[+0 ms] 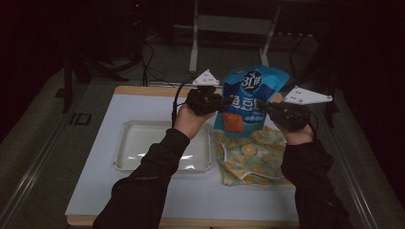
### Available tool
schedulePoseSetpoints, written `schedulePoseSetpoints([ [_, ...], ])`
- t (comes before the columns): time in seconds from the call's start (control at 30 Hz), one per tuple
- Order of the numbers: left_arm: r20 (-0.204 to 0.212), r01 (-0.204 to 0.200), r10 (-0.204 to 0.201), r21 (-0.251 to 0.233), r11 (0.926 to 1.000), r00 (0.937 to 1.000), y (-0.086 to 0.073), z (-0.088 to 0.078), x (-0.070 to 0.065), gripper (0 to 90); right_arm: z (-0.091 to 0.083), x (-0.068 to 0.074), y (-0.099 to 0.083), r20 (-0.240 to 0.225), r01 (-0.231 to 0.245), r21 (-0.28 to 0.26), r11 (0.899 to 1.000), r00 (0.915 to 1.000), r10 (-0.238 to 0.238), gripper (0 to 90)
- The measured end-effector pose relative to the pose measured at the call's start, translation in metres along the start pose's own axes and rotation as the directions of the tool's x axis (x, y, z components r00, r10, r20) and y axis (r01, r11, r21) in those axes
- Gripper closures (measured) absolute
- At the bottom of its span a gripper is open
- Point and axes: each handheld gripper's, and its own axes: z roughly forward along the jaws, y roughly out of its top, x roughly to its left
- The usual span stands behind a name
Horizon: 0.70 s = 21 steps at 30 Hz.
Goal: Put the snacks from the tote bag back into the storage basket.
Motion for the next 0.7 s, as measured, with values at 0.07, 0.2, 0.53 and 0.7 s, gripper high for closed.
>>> schedulePoseSetpoints([
  [0.07,-0.009,0.007,-0.007,-0.005,1.0,0.9999,-0.002,-0.005,0.002,88.2,0.004,0.003,0.003,-0.005,0.002,-0.003,1.0,1.0,-0.002,88.9],
  [0.2,-0.021,0.016,-0.016,-0.012,0.9998,0.9996,-0.006,-0.015,0.006,88.2,0.013,0.01,0.007,-0.016,0.009,-0.003,1.0,0.9998,-0.009,88.9],
  [0.53,-0.044,0.04,-0.041,-0.014,0.9991,0.9982,-0.019,-0.041,0.015,88.3,0.032,0.027,0.017,-0.049,0.025,0.003,1.0,0.9985,-0.025,88.9],
  [0.7,-0.059,0.049,-0.05,-0.012,0.9987,0.997,-0.024,-0.053,0.019,88.3,0.042,0.035,0.021,-0.07,0.032,0.004,0.999,0.9971,-0.032,88.9],
])
